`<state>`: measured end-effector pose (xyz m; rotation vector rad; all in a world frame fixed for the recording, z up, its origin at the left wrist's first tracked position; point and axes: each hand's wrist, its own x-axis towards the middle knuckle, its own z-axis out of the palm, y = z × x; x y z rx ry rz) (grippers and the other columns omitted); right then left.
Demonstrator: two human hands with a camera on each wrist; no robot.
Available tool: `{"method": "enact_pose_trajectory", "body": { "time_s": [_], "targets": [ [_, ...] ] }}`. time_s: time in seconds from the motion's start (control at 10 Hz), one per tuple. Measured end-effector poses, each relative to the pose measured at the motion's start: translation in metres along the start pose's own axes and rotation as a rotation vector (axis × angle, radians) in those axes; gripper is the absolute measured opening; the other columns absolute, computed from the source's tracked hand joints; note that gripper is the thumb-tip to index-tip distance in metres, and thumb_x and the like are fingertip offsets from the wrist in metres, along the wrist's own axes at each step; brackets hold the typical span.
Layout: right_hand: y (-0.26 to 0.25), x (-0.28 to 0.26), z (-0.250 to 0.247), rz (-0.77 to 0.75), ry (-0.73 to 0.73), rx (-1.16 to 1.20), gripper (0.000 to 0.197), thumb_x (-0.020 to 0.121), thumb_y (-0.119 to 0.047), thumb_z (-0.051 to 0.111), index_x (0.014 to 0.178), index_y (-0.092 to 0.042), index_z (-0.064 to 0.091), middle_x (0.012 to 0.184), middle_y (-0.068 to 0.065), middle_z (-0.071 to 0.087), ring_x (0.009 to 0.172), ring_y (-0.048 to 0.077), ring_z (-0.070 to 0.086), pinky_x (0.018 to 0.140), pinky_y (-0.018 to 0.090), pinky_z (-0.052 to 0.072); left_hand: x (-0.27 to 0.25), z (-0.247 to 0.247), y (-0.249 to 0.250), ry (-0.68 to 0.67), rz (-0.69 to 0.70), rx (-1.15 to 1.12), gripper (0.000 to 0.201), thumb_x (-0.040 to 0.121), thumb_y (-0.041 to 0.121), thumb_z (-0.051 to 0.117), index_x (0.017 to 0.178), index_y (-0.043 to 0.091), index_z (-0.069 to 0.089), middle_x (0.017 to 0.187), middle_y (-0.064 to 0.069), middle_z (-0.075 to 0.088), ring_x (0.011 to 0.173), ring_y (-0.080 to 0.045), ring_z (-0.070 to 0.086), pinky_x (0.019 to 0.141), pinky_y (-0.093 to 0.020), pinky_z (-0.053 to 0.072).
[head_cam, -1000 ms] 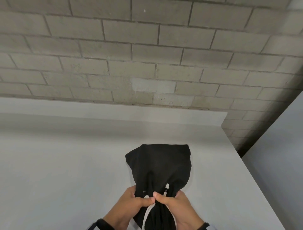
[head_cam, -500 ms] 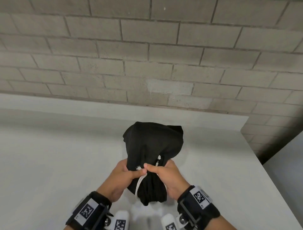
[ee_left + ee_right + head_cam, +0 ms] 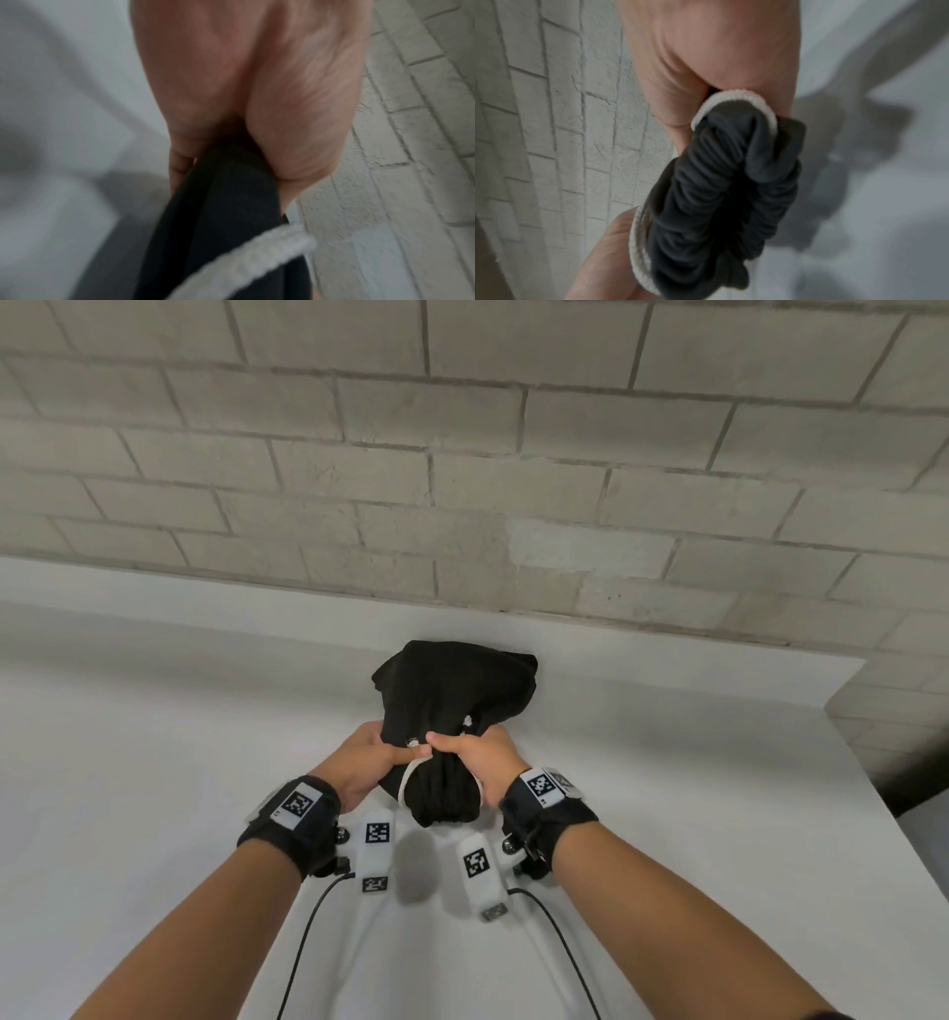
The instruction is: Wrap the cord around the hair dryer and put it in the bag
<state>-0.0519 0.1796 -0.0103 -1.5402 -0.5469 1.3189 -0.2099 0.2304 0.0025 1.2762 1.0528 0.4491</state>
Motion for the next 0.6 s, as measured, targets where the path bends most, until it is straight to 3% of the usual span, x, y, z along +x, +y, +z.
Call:
{"method": "enact_pose_trajectory", "body": {
  "time_s": [0.1,0.2,0.3,0.4,0.5,0.6],
  "targets": [
    [0.000,0.007,0.006,0.007,0.013,-0.022,0.045,0.068,-0.013,0.087,0.107,-0.007,0.065,0.101,0.010,0.073,0.090,0.023,0.072,0.077,0.036,0.060,0.015,-0.009,-0.006,-0.012,-0.010,0.037,0.031,0.085,0.008,0.075,0.116,0.007,0.068,0.109,-0.012,0.075,0.107,-0.030,0.070,0.100,-0.047,0.052],
    [0.000,0.010,0.008,-0.010,0.029,-0.077,0.039,0.069,-0.012,0.086,0.102,-0.009,0.065,0.101,0.009,0.073,0.089,0.022,0.070,0.077,0.034,0.059,0.025,-0.015,-0.013,0.010,-0.044,0.061,0.034,0.082,0.011,0.078,0.115,0.007,0.069,0.109,-0.012,0.075,0.107,-0.029,0.069,0.101,-0.049,0.051],
    [-0.001,0.008,0.006,-0.023,0.027,-0.093,0.035,0.069,-0.018,0.087,0.095,-0.012,0.064,0.099,0.007,0.072,0.086,0.020,0.069,0.078,0.032,0.057,0.029,-0.018,-0.018,0.146,-0.044,0.023,0.037,0.080,0.013,0.080,0.114,0.007,0.068,0.108,-0.011,0.075,0.105,-0.028,0.069,0.101,-0.049,0.051],
    [-0.002,-0.002,0.000,-0.030,0.049,-0.045,0.035,0.072,-0.020,0.086,0.097,-0.014,0.063,0.097,0.003,0.070,0.078,0.012,0.066,0.065,0.023,0.052,0.023,-0.017,-0.018,0.200,-0.028,0.037,0.048,0.076,0.026,0.084,0.117,0.009,0.067,0.109,-0.008,0.074,0.104,-0.026,0.069,0.099,-0.047,0.052],
    [0.001,-0.016,-0.012,-0.060,0.119,-0.007,0.041,0.073,-0.024,0.085,0.105,-0.014,0.061,0.103,0.003,0.070,0.078,0.008,0.064,0.061,0.018,0.049,0.004,-0.013,-0.012,0.226,0.010,0.098,0.063,0.076,0.041,0.082,0.127,0.011,0.060,0.122,-0.002,0.069,0.110,-0.020,0.066,0.100,-0.039,0.051],
    [0.010,-0.039,-0.038,-0.064,0.242,-0.110,0.066,0.075,-0.035,0.083,0.125,-0.013,0.047,0.121,0.003,0.056,0.105,0.018,0.059,0.089,0.028,0.048,-0.025,-0.014,-0.013,0.401,0.029,0.195,0.092,0.077,0.052,0.078,0.148,0.013,0.036,0.144,-0.002,0.049,0.126,-0.023,0.054,0.102,-0.040,0.047]
  ]
}}
